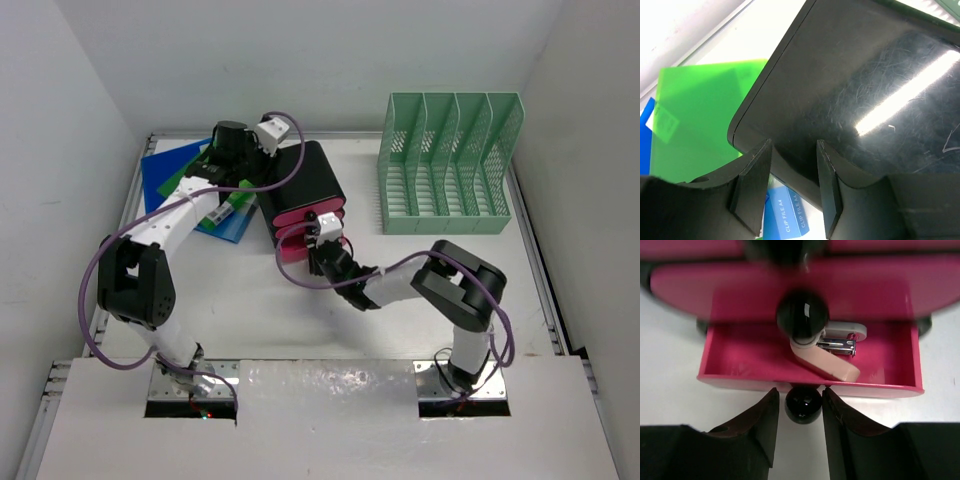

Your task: Organize the desk

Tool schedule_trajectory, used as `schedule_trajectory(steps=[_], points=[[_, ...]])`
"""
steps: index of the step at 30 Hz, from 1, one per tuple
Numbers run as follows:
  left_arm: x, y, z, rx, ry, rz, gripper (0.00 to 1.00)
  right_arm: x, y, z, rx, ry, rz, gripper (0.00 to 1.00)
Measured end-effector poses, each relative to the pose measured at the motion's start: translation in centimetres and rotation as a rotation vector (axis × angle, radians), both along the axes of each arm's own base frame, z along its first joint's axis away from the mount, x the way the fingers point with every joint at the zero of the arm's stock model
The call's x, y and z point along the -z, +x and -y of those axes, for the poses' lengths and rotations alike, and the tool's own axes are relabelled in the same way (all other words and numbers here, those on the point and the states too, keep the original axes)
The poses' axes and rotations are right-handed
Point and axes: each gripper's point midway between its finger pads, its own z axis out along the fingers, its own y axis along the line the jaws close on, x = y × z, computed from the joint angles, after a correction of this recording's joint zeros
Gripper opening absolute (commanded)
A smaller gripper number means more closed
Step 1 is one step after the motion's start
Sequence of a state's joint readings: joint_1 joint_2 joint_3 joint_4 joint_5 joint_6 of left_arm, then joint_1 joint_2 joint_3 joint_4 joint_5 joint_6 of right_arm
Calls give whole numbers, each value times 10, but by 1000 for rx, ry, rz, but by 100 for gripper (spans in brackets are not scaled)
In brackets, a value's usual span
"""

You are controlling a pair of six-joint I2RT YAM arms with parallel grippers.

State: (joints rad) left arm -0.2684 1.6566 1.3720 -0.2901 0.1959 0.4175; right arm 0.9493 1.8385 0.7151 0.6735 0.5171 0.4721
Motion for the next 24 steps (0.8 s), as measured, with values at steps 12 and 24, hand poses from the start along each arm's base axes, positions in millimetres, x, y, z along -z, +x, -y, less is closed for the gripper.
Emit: schedule_trajectory(steps=[12, 24], points=[[0, 0, 4, 46, 6, 17, 40, -8, 54, -13, 87, -9, 126, 24], [-1, -3, 4, 74, 5, -8, 53, -26, 40, -8, 26, 33, 230, 55]])
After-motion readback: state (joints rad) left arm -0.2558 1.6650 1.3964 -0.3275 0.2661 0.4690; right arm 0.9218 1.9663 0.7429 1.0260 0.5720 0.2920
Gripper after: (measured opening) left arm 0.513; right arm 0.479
